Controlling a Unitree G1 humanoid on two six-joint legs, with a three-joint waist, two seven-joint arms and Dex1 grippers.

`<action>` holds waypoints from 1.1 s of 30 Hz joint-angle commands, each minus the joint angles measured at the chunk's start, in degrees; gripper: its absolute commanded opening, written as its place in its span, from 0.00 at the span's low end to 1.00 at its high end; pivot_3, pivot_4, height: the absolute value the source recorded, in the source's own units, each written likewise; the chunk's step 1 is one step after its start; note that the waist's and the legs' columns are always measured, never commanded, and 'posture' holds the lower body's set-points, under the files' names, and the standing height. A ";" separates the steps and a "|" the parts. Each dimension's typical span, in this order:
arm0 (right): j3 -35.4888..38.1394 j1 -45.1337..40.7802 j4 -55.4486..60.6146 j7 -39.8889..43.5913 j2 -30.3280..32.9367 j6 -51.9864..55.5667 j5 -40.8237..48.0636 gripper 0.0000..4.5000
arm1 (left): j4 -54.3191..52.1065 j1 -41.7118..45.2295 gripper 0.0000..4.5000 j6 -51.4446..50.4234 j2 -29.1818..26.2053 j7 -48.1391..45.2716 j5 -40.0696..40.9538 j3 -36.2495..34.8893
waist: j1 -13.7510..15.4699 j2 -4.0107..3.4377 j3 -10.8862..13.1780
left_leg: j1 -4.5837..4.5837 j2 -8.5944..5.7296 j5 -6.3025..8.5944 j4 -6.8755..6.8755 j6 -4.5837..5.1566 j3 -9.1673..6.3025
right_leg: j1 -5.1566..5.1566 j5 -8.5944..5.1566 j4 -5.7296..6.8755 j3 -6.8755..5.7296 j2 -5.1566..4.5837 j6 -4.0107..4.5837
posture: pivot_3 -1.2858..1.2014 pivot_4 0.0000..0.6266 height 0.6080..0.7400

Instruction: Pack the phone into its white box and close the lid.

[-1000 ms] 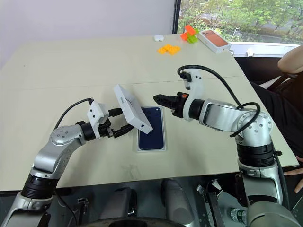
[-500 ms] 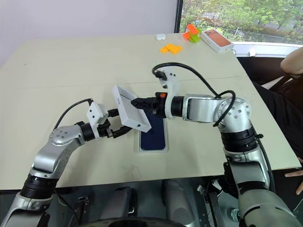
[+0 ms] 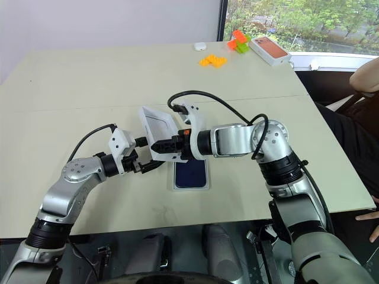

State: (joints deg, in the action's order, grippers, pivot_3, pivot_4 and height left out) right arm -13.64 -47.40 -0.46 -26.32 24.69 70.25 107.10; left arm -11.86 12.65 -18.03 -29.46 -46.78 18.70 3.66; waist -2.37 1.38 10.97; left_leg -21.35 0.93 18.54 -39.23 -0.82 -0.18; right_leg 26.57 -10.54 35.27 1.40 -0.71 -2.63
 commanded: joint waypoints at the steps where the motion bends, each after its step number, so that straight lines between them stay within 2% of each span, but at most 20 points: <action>1: -0.81 -1.01 0.05 -3.52 -0.57 -2.08 5.33 0.52 | -0.93 -0.02 0.85 1.18 -0.28 -0.20 0.05 -0.65 | -0.01 0.00 0.00 | 0.00 0.00 0.00 0.00 0.00 0.00 | 0.00 0.00 0.00 0.00 0.00 0.00 | 0.52 0.24 1.00; 6: -0.66 -1.13 0.33 -4.41 -0.83 -3.07 5.90 0.52 | -1.13 -0.19 0.85 1.00 -0.25 -0.07 0.11 -0.71 | -0.01 0.00 0.00 | -0.01 0.00 0.00 0.00 0.00 0.01 | 0.00 0.00 -0.01 0.00 0.00 0.00 | 0.52 0.24 1.00; 9: -0.54 -0.92 0.50 -4.58 -1.05 -3.24 5.90 0.34 | -1.23 -0.25 0.85 0.88 -0.27 -0.05 0.11 -0.65 | -0.01 0.00 0.00 | -0.01 0.00 0.00 0.00 0.00 0.00 | 0.00 0.00 -0.01 -0.01 0.00 0.00 | 0.52 0.24 1.00; 12: 0.44 -0.39 1.04 -4.53 -2.06 -3.98 5.90 0.01 | -1.44 -0.42 0.85 0.71 -0.32 0.05 0.17 -0.74 | -0.05 0.00 0.00 | 0.00 0.01 0.00 0.00 0.00 0.00 | 0.00 0.00 -0.01 -0.01 0.00 0.00 | 0.52 0.24 1.00; 17: 5.48 1.70 2.25 -3.94 -7.05 -5.73 5.90 0.01 | -1.86 -1.80 0.85 0.02 -1.44 0.45 0.97 -3.12 | -0.12 0.00 0.00 | 0.00 0.04 0.00 0.00 0.00 -0.01 | 0.00 0.00 -0.01 0.00 0.04 0.00 | 0.52 0.24 1.00; 21: 13.77 5.13 3.15 -5.59 -18.21 -8.25 5.90 0.01 | -1.74 -3.13 0.85 -0.16 -3.02 1.26 1.71 -6.45 | -0.17 -0.01 0.00 | -0.01 0.11 0.00 0.01 0.00 -0.02 | 0.04 0.00 0.00 0.00 0.06 0.00 | 0.52 0.24 1.00; 25: 19.58 11.25 6.60 -15.07 -30.93 -11.61 5.90 0.01 | -0.31 -4.62 0.85 -0.72 -5.32 2.21 2.94 -12.28 | -0.14 -0.02 0.00 | -0.02 0.22 0.00 0.03 0.00 -0.08 | 0.07 0.00 0.02 -0.05 0.05 0.01 | 0.52 0.24 1.00; 28: 18.54 18.06 12.23 -20.93 -38.48 -13.56 5.90 0.01 | 0.23 -5.15 0.85 -0.74 -7.03 2.05 3.12 -14.47 | 0.06 -0.04 0.01 | -0.05 0.23 0.00 0.03 0.00 -0.07 | 0.10 0.00 0.00 -0.08 0.01 0.01 | 0.52 0.24 1.00; 33: 14.79 27.71 18.43 -27.47 -42.10 -17.17 5.90 0.01 | -0.05 -5.42 0.85 -1.67 -8.85 1.16 3.95 -15.86 | -0.21 -0.06 0.03 | -0.06 0.04 0.00 0.03 0.00 -0.03 | 0.06 -0.01 -0.06 -0.05 -0.10 0.01 | 0.52 0.24 1.00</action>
State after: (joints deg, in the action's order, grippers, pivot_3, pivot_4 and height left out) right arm 2.48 -21.54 13.63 -52.24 -9.22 54.69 111.58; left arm -10.77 7.01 -19.60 -37.64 -45.11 21.74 -10.64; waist -2.58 1.31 11.00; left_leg -21.40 0.95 18.54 -39.21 -0.83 -0.19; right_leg 26.64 -10.55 35.23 1.35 -0.82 -2.63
